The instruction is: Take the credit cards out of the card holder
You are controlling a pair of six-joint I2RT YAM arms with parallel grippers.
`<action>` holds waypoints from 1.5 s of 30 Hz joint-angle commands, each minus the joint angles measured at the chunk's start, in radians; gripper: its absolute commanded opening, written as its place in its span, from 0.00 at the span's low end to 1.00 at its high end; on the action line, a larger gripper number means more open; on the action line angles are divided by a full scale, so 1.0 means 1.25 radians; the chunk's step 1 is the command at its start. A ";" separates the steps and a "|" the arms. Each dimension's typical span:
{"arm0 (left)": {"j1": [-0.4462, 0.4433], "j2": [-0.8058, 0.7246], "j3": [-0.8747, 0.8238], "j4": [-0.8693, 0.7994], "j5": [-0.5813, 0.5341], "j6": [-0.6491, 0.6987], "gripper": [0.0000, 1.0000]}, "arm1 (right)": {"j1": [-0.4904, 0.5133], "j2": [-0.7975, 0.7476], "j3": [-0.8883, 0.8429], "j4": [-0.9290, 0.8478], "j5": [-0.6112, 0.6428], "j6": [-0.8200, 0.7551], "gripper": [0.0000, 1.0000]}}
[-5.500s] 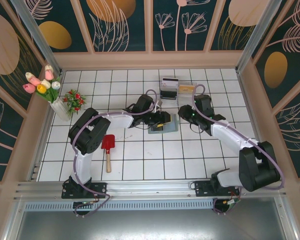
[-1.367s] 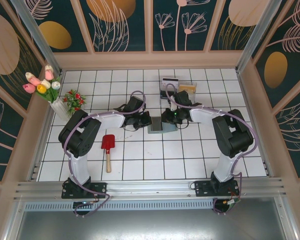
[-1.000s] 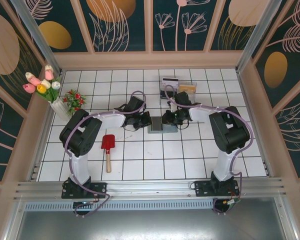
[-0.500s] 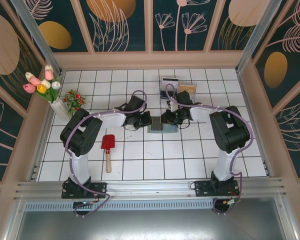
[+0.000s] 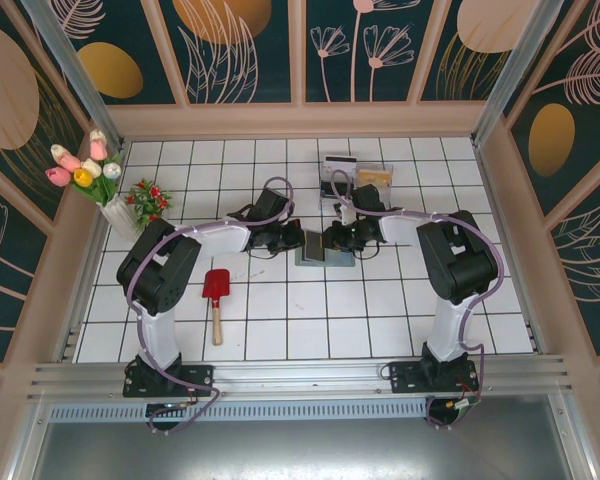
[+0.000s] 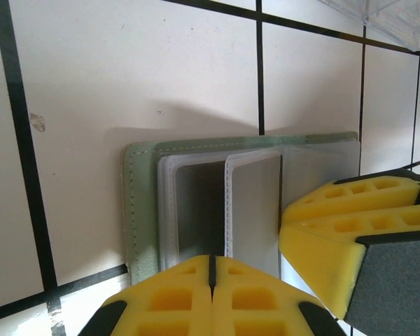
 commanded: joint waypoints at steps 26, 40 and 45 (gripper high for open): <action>-0.013 0.033 -0.015 0.008 -0.006 -0.019 0.01 | -0.021 -0.009 -0.047 0.056 -0.061 0.035 0.24; -0.012 0.060 -0.027 0.003 -0.024 -0.019 0.01 | -0.042 0.016 -0.066 0.089 -0.162 0.004 0.21; -0.012 0.064 -0.031 0.001 -0.028 -0.018 0.01 | -0.042 0.026 -0.063 0.094 -0.162 0.007 0.21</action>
